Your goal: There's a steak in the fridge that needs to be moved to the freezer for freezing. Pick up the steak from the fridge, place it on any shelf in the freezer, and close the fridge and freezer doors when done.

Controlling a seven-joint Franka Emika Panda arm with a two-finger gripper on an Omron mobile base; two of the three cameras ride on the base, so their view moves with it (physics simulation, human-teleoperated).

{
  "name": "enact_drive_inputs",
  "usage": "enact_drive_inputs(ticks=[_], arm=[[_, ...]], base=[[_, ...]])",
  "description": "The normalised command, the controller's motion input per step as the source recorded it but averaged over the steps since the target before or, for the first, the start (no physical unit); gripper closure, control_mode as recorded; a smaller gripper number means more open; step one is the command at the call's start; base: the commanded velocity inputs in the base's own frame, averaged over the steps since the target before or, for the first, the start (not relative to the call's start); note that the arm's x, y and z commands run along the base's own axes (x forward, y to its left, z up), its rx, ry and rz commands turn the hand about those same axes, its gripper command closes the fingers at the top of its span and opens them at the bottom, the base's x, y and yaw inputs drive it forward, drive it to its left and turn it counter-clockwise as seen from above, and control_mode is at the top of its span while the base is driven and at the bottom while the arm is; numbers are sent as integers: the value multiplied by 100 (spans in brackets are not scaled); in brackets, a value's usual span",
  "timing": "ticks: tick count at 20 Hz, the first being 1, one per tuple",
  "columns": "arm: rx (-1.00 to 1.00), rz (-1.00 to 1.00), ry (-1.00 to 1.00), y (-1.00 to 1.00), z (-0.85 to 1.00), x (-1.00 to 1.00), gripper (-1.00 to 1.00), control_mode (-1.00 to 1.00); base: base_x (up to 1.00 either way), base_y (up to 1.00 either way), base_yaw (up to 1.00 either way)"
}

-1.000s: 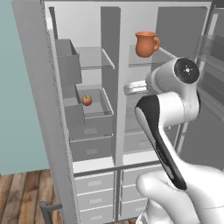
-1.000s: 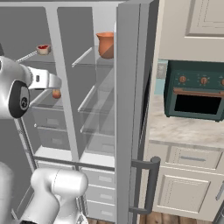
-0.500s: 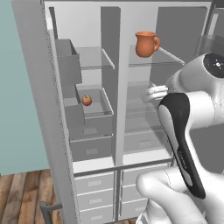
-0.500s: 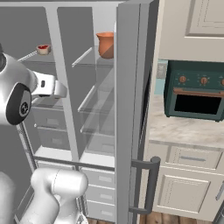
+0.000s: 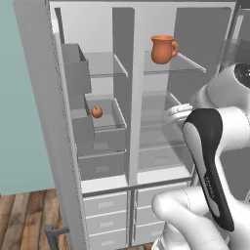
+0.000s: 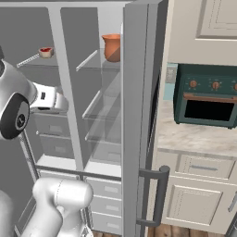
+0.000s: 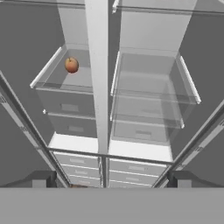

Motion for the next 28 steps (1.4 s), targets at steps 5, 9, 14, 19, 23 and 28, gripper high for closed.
enact_drive_inputs(ticks=[5, 9, 14, 19, 23, 28], arm=[[0, 0, 4, 0, -27, -39, -100, -100], [0, 0, 0, 0, -5, -33, -100, 100], [0, 0, 0, 0, 0, 0, -100, 100], [0, 0, 0, 0, 0, 0, -100, 100], [0, 0, 0, 0, 0, 0, -100, 100], [0, 0, 0, 0, 0, 0, -100, 100]], base=[[0, 0, 0], [-19, 0, 0], [-82, 18, 0], [-49, 19, 0], [-42, 0, 0], [-22, 26, 0]])
